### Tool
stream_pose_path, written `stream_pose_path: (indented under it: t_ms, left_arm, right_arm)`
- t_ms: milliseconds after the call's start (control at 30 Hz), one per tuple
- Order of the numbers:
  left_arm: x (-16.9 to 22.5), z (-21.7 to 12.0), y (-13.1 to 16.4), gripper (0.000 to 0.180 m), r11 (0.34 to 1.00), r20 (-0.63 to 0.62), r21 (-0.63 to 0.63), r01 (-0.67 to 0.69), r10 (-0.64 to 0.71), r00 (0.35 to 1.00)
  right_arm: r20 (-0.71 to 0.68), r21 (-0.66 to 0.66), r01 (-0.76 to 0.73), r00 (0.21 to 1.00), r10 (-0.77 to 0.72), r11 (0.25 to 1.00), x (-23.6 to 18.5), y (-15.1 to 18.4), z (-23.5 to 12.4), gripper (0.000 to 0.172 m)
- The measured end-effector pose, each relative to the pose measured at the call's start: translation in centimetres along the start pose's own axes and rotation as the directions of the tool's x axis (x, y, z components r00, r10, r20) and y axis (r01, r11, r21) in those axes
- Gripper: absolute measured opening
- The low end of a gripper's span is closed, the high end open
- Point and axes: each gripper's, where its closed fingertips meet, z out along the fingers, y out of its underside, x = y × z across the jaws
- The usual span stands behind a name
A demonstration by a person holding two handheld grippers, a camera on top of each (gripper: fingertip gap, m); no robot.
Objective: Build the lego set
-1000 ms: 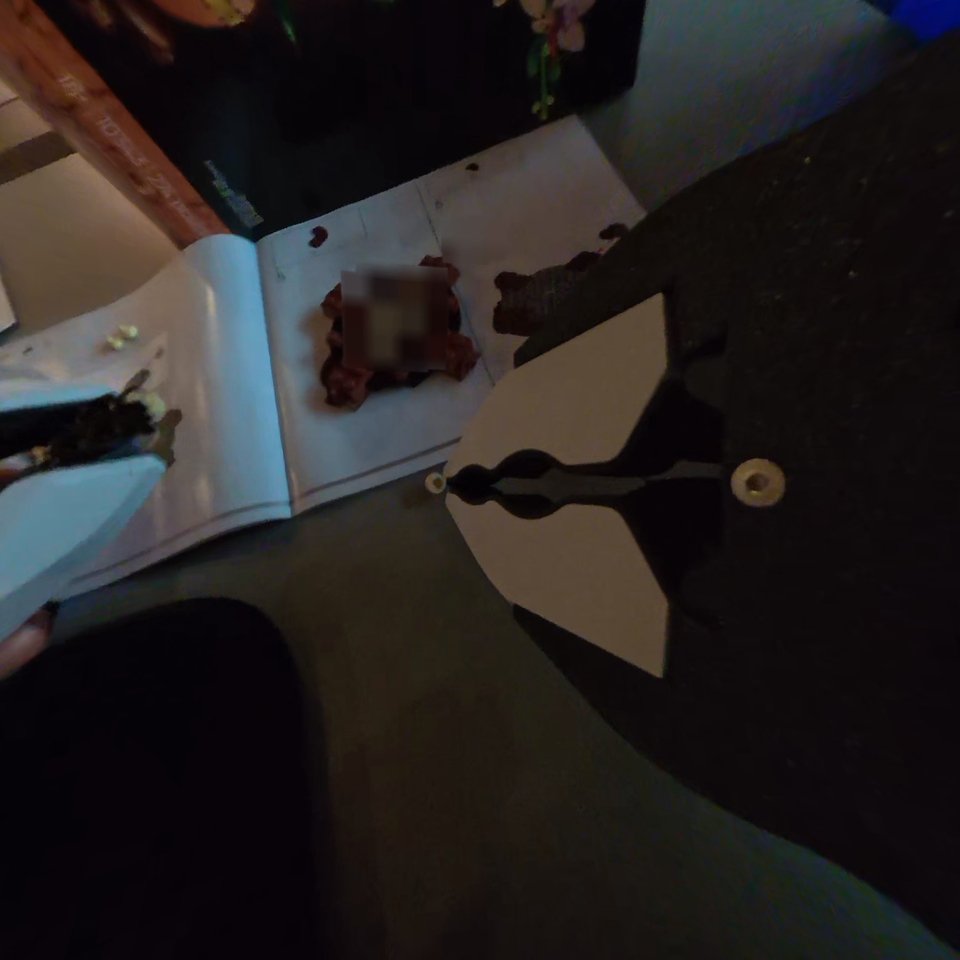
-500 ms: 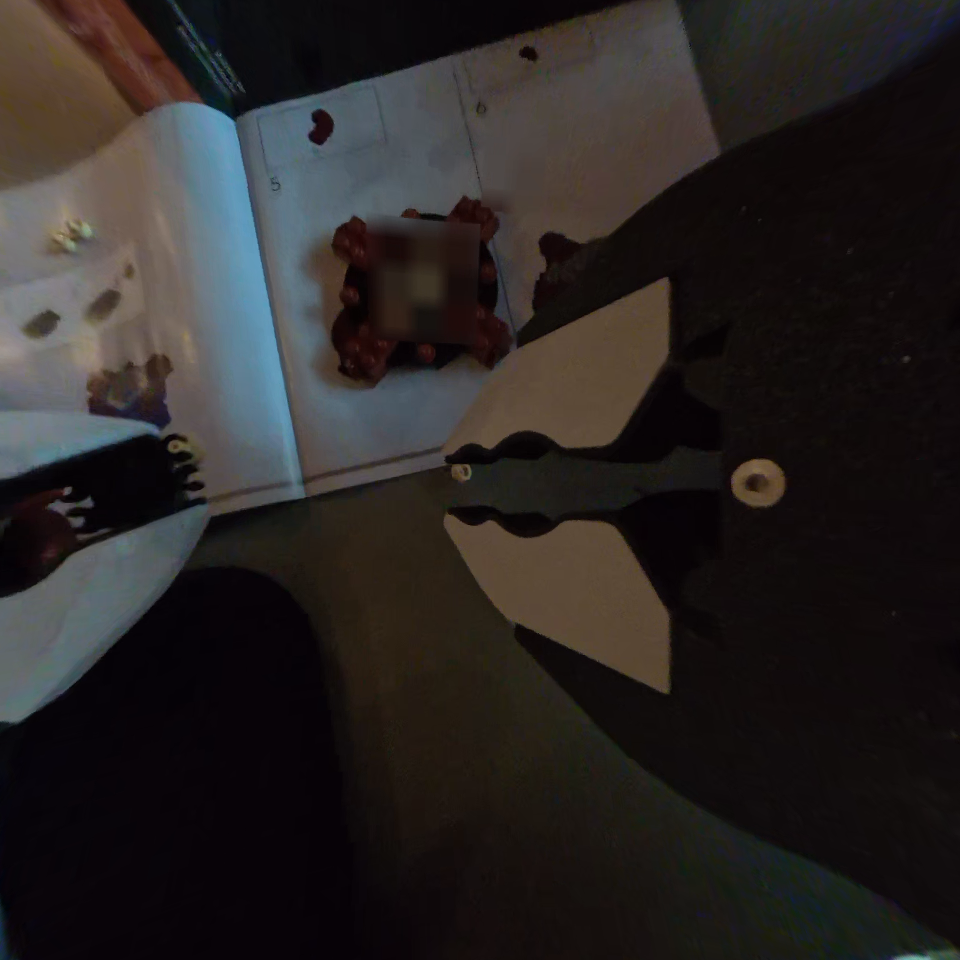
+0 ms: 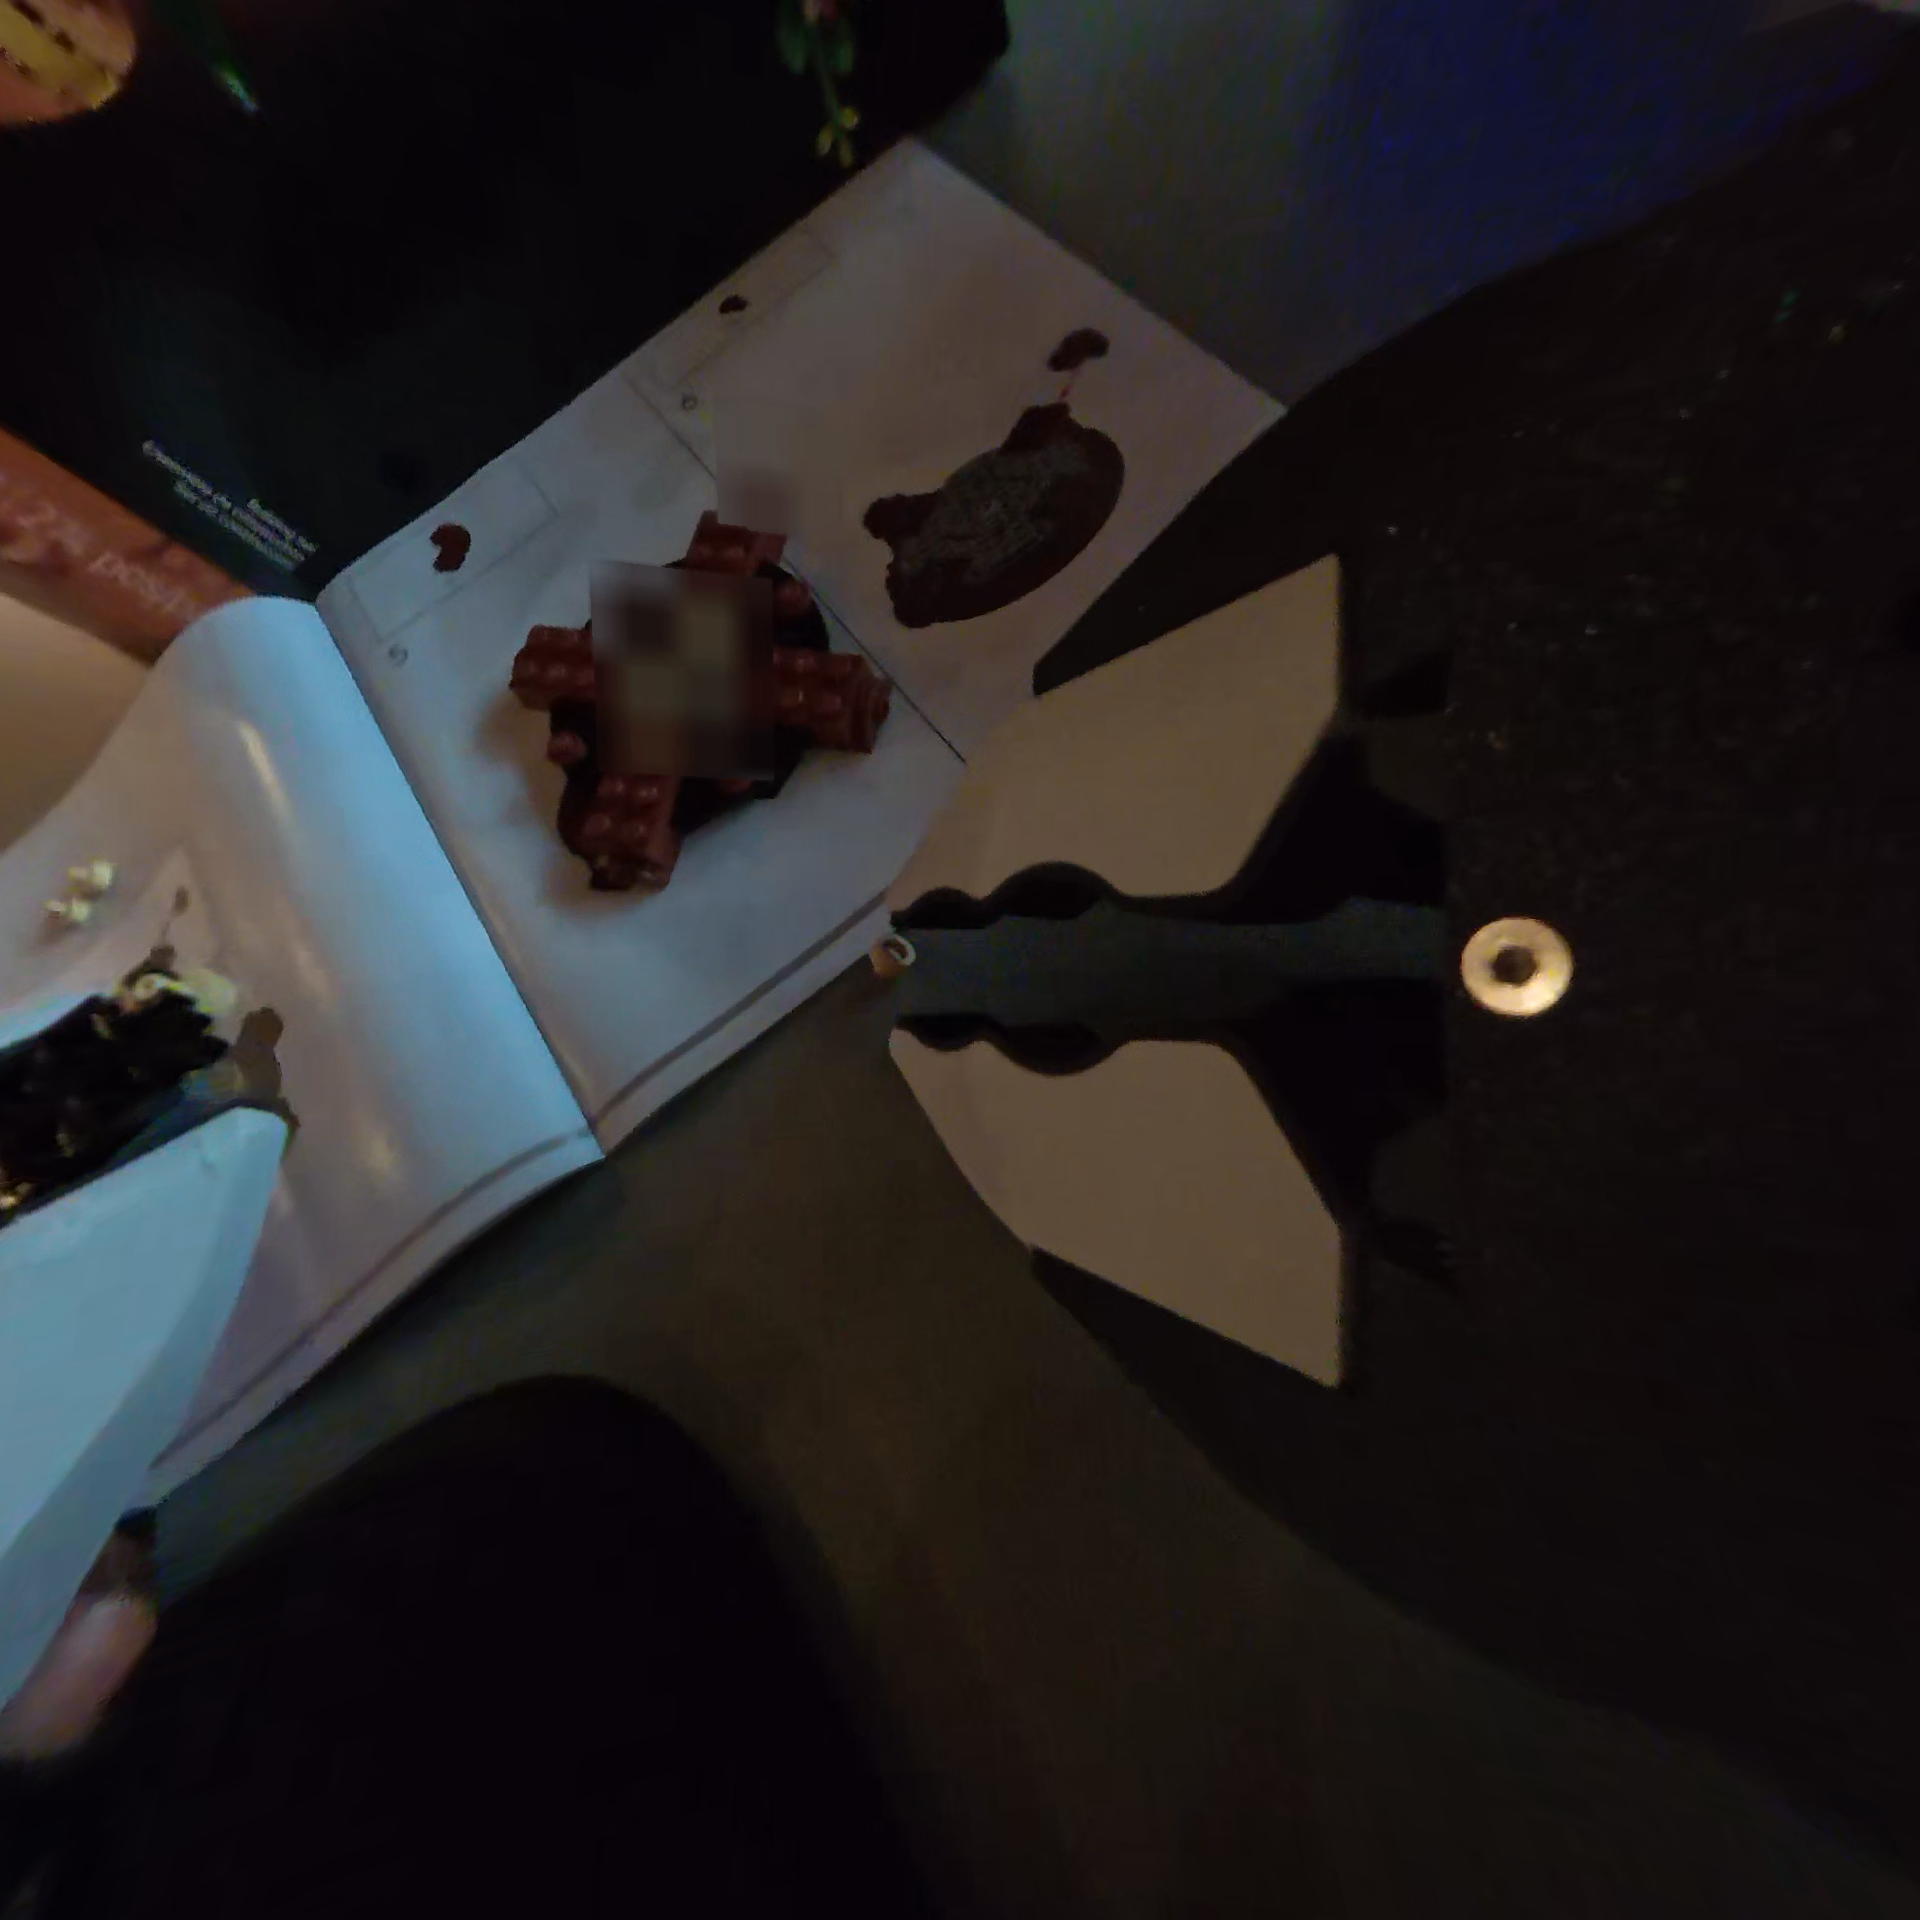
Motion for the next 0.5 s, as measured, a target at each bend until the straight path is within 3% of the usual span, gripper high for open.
stream_pose_path:
  t_ms: [133, 367, 433, 500]
  left_arm:
    - [-0.2, -0.2, -0.2, 0.017, 1.0, 0.006, 0.016, 0.014, -0.014, 1.0]
    - [-0.2, -0.2, -0.2, 0.017, 1.0, 0.008, 0.017, 0.018, -0.018, 1.0]
    - [-0.3, -0.2, -0.2, 0.017, 1.0, 0.008, 0.019, 0.02, -0.02, 1.0]
    - [-0.3, -0.2, -0.2, 0.017, 1.0, 0.008, 0.021, 0.02, -0.021, 1.0]
  right_arm:
    - [-0.045, 0.01, 0.02, 0.999, -0.02, 1.0, 0.2, -0.2, 0.1, 0.002]
    - [-0.024, 0.008, 0.0, 1.0, 0.0, 1.0, 0.3, -0.1, 0.5, 0.001]
    - [0.027, 0.015, -0.052, 0.998, 0.051, 0.999, 0.1, -0.2, 0.4, 0.0]
    - [0.19, 0.027, -0.199, 0.963, 0.19, 0.98, -1.2, -0.9, 0.0, 0.0]
